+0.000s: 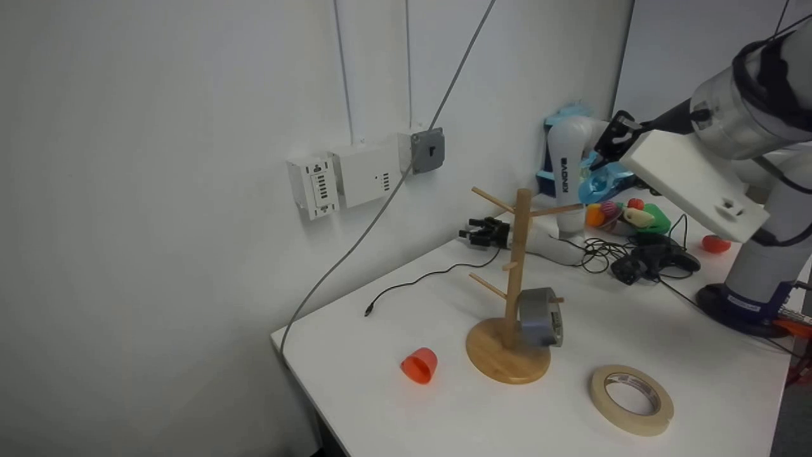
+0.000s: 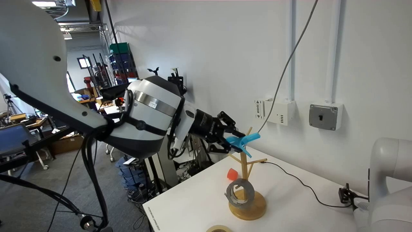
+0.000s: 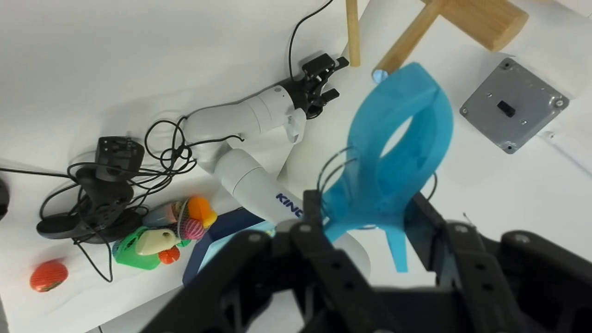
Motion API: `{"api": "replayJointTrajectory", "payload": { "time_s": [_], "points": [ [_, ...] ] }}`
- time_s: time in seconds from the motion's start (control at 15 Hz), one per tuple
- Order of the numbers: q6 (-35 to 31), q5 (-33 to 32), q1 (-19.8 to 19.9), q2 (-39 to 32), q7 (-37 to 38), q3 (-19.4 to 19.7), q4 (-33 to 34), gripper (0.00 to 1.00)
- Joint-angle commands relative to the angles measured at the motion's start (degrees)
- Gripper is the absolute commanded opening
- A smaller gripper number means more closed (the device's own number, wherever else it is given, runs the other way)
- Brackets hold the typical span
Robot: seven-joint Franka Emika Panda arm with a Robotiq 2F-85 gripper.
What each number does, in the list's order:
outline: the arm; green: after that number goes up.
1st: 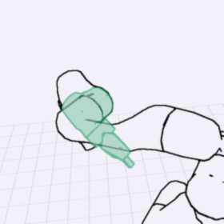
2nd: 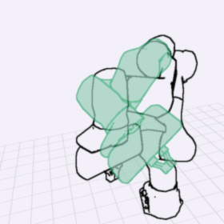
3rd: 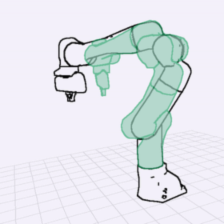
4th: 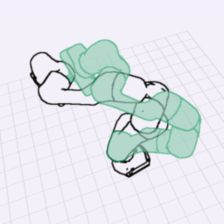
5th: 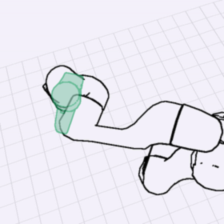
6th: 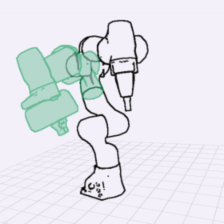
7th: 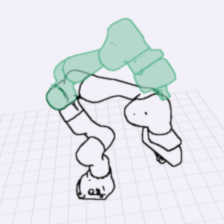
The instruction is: Remove the tape off of the wooden holder then put the dark brown tape on the bottom position of the wooden holder then put the peg on the top position of the wooden holder
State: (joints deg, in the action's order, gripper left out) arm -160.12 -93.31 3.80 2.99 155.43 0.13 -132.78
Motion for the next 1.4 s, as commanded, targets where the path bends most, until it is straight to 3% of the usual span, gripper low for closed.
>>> {"api": "replayJointTrajectory", "payload": {
  "time_s": [0.0,1.33],
  "points": [
    [-0.7,-0.9,-0.2,0.1,2.6,-0.2,-0.2,0.23],
    [0.3,-0.6,-0.5,-3.5,2.5,-1.7,1.7,0.23]
  ]
}}
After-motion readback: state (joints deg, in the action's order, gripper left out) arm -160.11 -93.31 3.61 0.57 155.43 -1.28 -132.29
